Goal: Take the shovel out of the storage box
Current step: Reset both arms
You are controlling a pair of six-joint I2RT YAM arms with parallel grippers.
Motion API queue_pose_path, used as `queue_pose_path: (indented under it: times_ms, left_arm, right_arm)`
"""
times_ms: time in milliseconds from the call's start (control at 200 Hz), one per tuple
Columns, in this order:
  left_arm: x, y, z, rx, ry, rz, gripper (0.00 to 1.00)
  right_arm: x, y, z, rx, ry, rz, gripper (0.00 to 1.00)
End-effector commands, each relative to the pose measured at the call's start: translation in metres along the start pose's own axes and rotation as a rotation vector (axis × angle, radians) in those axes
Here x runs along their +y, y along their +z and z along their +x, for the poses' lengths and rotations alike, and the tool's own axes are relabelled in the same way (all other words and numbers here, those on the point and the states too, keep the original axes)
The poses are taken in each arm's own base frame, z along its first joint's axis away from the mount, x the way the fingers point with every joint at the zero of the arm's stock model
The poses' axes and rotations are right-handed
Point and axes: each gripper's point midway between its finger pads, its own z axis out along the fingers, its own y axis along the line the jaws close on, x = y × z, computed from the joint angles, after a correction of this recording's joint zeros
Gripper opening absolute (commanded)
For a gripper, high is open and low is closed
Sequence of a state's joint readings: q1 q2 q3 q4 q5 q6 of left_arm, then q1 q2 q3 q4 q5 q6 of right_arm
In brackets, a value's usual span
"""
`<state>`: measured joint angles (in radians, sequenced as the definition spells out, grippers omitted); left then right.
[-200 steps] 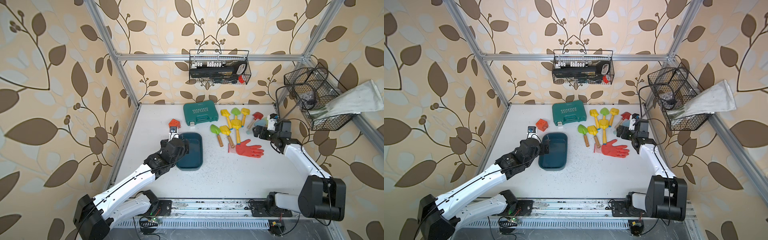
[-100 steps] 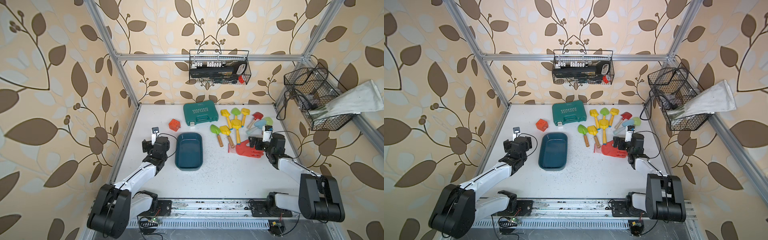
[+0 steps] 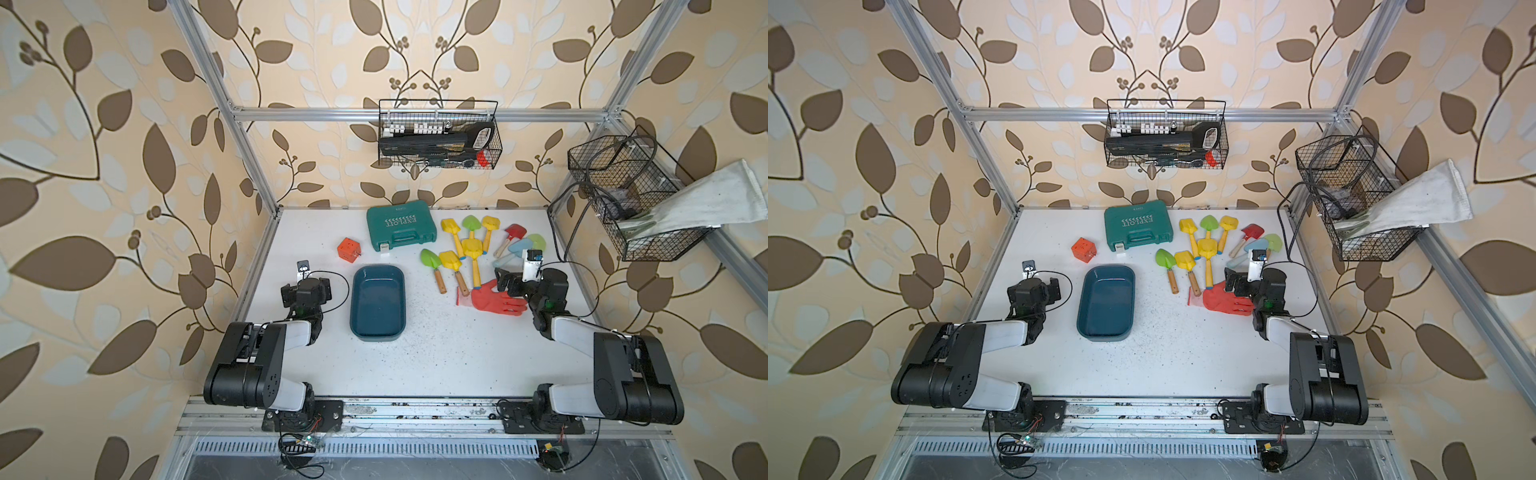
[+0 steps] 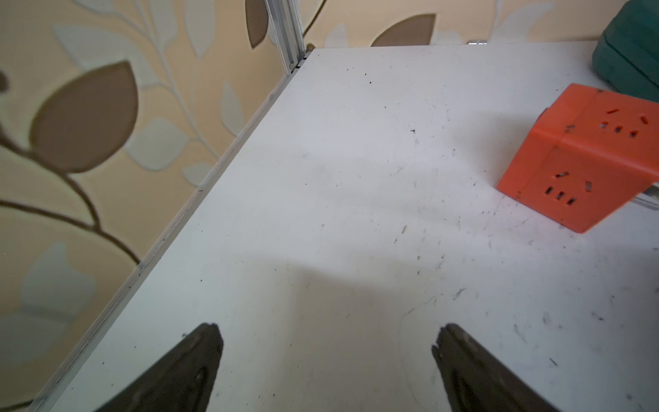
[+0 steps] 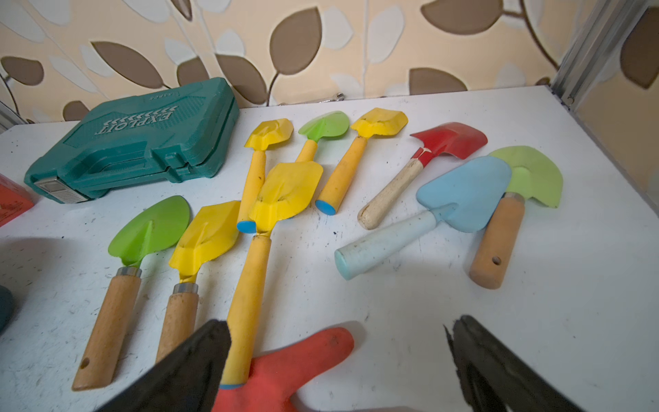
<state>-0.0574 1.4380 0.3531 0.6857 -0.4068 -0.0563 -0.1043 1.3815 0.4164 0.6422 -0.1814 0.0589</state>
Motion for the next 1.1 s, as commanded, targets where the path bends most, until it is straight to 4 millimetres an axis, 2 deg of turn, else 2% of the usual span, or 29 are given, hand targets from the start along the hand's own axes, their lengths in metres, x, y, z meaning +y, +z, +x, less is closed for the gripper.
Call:
queue_pose_path:
  times_ms: [0, 70, 125, 175, 265, 1095]
  left_arm:
    - [-0.017, 0.002, -0.022, -0.068, -0.036, 0.167, 0.99]
    - [-0.023, 0.012, -0.010, -0.044, -0.034, 0.228, 0.99]
    - [-0.022, 0.012, -0.006, 0.001, -0.057, 0.250, 0.99]
    - [-0.021, 0.012, -0.007, -0.014, -0.055, 0.247, 0.99]
    - [-0.017, 0.012, -0.008, -0.012, -0.067, 0.228, 0.99]
    - [-0.017, 0.014, -0.008, -0.006, -0.074, 0.235, 0.99]
  right_arm:
    - [-0.009, -0.006, 0.008, -0.069, -0.011, 0.058, 0.99]
    - [-0.011, -0.002, 0.016, -0.118, 0.000, 0.064, 0.99]
    - [-0.007, 0.000, 0.013, -0.124, -0.012, 0.034, 0.99]
    - [-0.010, 0.002, 0.019, -0.057, -0.011, 0.052, 0.99]
    - [-0.009, 0.005, 0.016, -0.095, -0.002, 0.047, 0.99]
    - [-0.002, 0.010, 0.018, -0.054, -0.039, 0.030, 0.99]
